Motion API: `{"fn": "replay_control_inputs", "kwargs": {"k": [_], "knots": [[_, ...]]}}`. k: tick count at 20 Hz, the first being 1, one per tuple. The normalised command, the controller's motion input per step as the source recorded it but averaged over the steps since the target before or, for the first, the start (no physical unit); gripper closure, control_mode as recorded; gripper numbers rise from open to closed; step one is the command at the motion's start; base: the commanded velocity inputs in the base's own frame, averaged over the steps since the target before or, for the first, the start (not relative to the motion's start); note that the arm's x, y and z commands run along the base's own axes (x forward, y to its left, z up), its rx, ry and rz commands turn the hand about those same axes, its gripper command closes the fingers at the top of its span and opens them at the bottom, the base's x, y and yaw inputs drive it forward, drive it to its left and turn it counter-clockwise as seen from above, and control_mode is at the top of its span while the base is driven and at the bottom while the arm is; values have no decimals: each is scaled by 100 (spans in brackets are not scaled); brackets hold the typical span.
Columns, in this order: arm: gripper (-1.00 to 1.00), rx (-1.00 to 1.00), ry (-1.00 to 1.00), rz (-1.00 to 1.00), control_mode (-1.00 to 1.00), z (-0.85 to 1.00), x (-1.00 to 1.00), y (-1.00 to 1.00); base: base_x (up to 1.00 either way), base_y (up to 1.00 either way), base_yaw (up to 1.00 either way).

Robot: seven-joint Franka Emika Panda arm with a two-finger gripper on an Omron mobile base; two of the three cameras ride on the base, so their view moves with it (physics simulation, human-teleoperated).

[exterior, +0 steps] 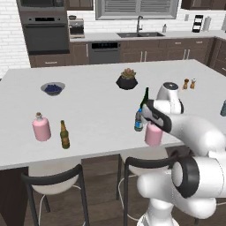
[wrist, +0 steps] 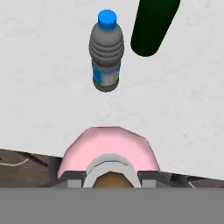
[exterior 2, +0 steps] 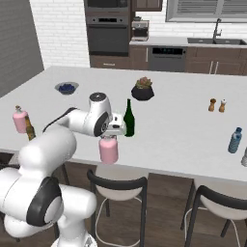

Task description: Move the plastic bottles in the middle to the plastics group, and the glass bottles in the middle to the glass group.

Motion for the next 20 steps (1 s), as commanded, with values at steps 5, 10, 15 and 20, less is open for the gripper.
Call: {"fn": "replay_control_inputs", "kwargs": {"k": [5,10,15,20], "knots": [[100,5,-9,1,-100,40,-10,73,0,0,0],[100,3,-10,0,-100,48,0,85,0,0,0],[100,0,1,0,-100,23,0,92,0,0,0],[100,0,6,1,-100,1,8,82,0,0,0]]}}
